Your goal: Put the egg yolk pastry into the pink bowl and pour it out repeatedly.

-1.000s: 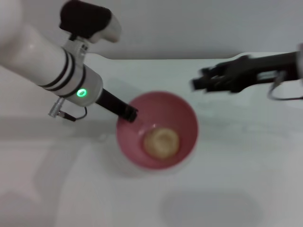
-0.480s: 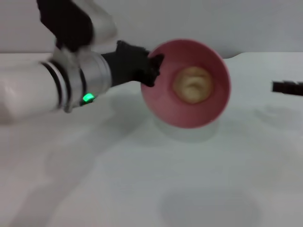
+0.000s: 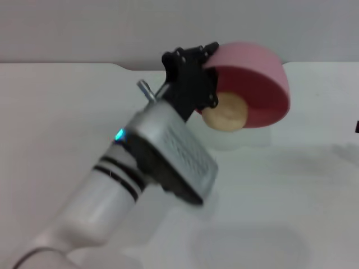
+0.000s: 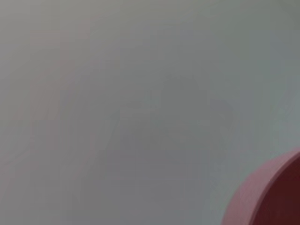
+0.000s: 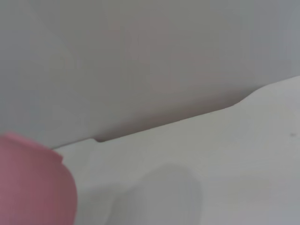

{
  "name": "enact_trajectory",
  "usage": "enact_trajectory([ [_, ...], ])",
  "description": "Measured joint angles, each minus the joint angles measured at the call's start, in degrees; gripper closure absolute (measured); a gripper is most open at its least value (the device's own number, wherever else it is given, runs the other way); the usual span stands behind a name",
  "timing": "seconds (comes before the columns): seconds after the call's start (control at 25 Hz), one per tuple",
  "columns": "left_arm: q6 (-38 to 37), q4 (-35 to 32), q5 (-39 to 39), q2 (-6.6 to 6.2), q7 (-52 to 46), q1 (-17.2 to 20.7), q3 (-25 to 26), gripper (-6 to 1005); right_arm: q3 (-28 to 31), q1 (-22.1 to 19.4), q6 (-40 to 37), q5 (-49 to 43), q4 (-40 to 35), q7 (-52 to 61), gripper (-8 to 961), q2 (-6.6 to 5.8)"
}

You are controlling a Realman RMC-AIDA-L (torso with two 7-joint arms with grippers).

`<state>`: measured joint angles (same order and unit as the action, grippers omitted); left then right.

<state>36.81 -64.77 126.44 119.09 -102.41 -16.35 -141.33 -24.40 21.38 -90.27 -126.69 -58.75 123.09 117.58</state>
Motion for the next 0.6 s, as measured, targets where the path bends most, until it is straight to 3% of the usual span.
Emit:
enact_trajectory([
  [0.24, 17.0, 9.5, -0.5, 0.0, 6.0, -3.0, -7.9, 1000, 1.7, -0.4, -2.6, 0.0, 0.1, 0.0, 448, -0.05],
  [0.6, 18.6, 9.6, -4.0, 0.01, 6.5, -2.8, -7.3, 999, 0.6, 0.4, -4.5, 0.0, 0.1, -0.4, 442, 0.1],
])
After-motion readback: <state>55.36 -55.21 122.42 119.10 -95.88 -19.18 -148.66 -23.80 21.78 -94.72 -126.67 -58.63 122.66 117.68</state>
